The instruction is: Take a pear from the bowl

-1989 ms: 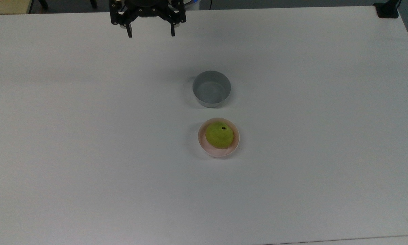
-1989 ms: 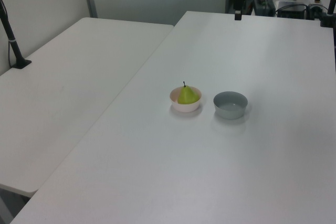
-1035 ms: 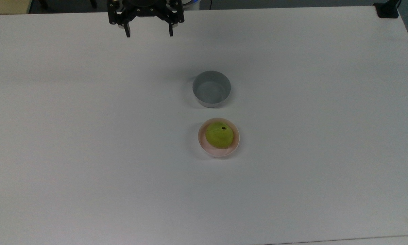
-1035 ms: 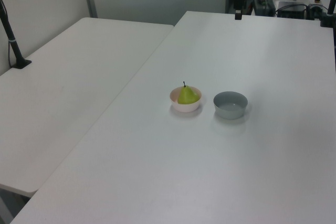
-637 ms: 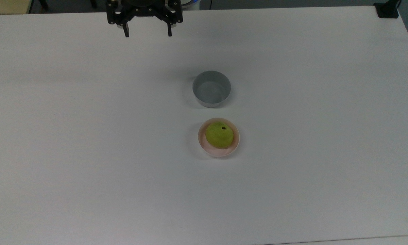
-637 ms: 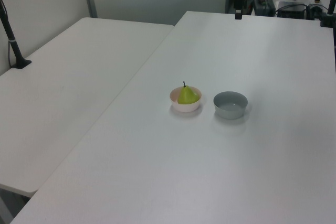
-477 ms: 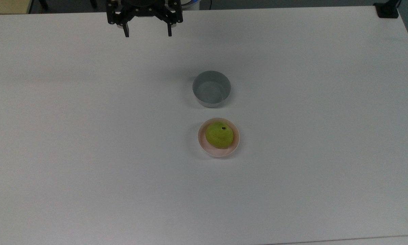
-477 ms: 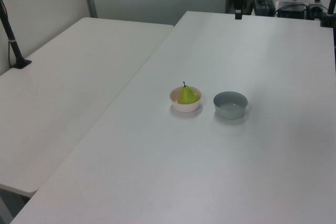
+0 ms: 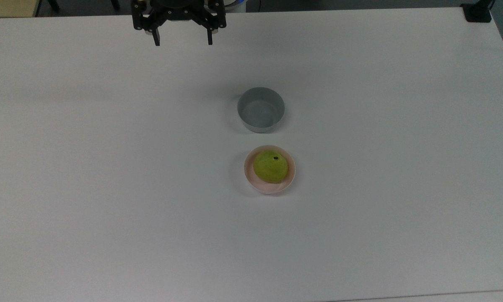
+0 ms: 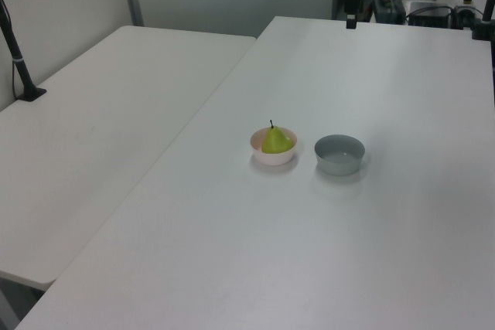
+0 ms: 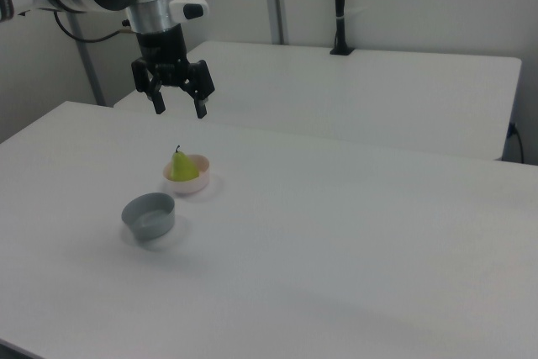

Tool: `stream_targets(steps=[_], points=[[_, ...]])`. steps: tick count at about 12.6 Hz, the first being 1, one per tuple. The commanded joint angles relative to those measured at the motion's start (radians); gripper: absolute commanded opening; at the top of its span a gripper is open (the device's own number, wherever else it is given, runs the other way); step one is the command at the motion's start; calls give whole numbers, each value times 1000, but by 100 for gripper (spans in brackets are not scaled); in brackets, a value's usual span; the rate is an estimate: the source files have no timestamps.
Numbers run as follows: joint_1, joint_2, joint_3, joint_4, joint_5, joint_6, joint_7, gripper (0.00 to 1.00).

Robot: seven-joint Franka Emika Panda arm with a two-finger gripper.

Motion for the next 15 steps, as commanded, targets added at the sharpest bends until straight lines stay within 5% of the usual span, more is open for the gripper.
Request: stream_targets(steps=[1, 11, 15], points=[[8, -8, 5, -20, 25, 65, 12, 100], [143, 139, 24, -22, 2, 369, 156, 100], [190, 227, 24, -22, -61, 407, 214, 100]])
